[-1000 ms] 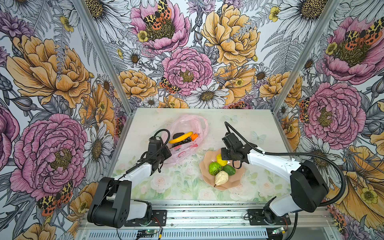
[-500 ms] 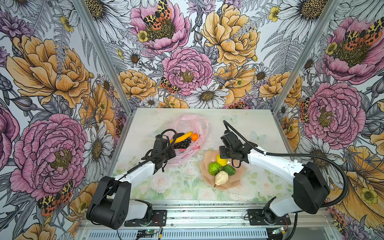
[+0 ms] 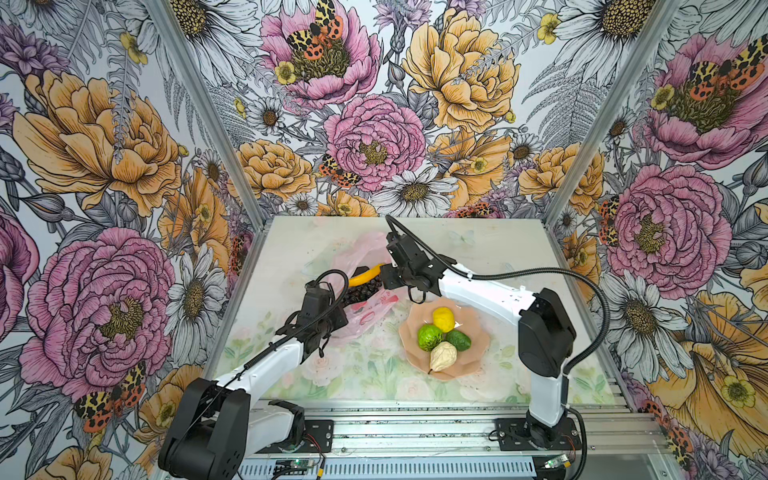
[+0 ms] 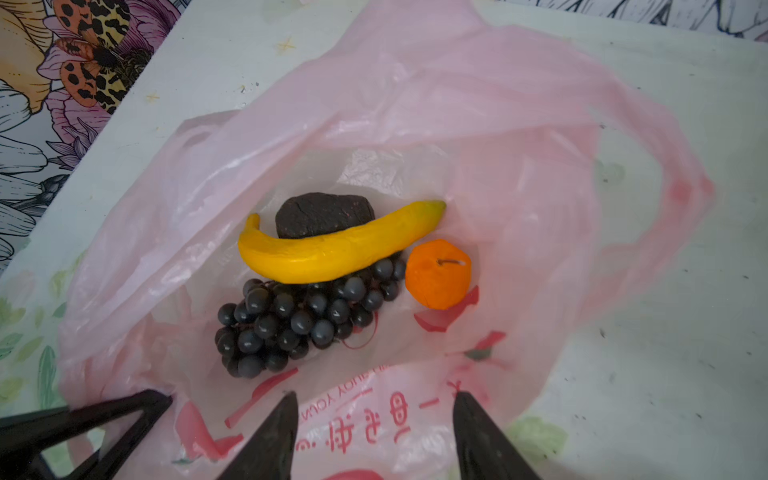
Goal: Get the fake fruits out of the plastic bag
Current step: 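Raise the right gripper and move it back over the bag opening, then reach into the bag toward the banana and grapes with the right gripper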
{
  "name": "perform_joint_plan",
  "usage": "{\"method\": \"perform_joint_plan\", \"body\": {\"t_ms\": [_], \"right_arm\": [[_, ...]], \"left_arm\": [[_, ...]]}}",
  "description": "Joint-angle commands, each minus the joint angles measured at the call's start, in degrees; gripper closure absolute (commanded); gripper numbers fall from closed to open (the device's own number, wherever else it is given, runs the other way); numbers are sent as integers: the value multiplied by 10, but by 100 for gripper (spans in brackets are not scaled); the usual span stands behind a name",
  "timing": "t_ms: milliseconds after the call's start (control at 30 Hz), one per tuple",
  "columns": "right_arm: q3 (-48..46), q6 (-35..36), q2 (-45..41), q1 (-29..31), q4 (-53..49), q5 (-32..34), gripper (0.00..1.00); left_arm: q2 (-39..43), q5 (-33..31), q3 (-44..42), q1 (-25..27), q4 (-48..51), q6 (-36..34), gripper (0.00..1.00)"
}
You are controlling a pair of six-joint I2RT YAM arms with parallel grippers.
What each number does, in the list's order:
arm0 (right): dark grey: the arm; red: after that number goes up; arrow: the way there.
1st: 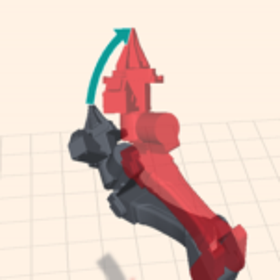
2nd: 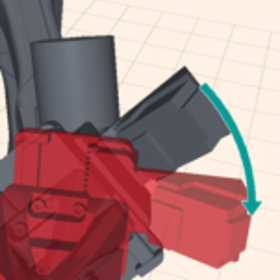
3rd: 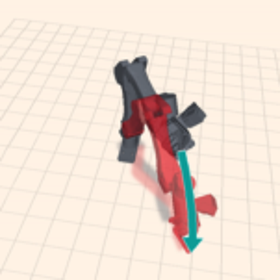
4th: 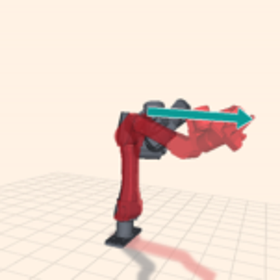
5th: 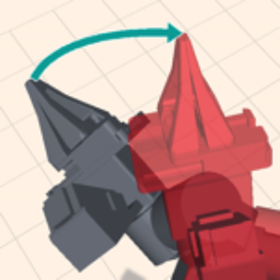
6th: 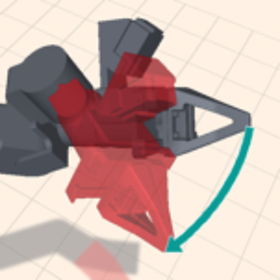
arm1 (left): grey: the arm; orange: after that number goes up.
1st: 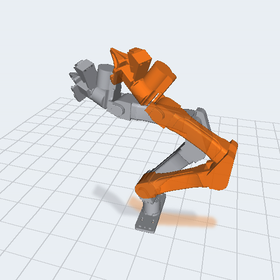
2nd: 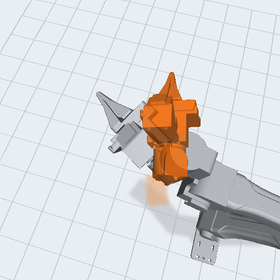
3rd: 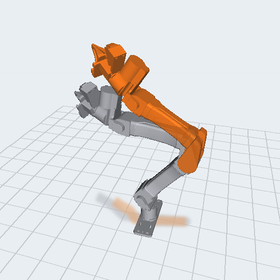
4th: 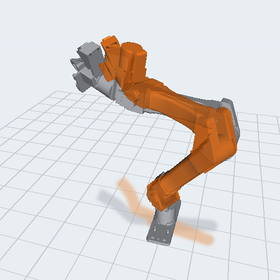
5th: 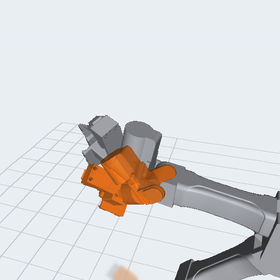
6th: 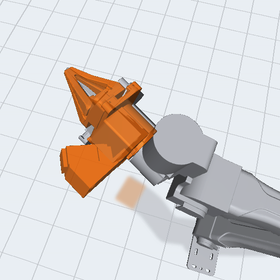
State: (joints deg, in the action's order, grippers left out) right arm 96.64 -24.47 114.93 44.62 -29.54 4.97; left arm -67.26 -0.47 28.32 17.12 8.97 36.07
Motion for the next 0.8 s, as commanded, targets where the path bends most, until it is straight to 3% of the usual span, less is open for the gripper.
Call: {"method": "perform_joint_plan", "body": {"t_ms": [0, 100, 300, 500, 633, 767], "right_arm": [[66, 57, 57, 5, 3, -28, 34], [121, 88, 105, 4, -3, -28, 28], [210, 128, 190, 2, -10, 7, 27], [299, 157, 253, 1, -35, -6, 27], [303, 182, 263, 4, -49, -17, 25], [268, 194, 240, 5, -52, -45, 13]], "left_arm": [[12, -9, -8, 0, 11, 10, 100], [26, -15, -11, -1, 20, 9, 100], [43, -22, -25, -3, 17, 18, 100], [52, -21, -27, -4, 25, 19, 100], [68, -29, -34, -6, 26, 24, 100], [64, -21, -36, -15, 20, 26, 100]]}}
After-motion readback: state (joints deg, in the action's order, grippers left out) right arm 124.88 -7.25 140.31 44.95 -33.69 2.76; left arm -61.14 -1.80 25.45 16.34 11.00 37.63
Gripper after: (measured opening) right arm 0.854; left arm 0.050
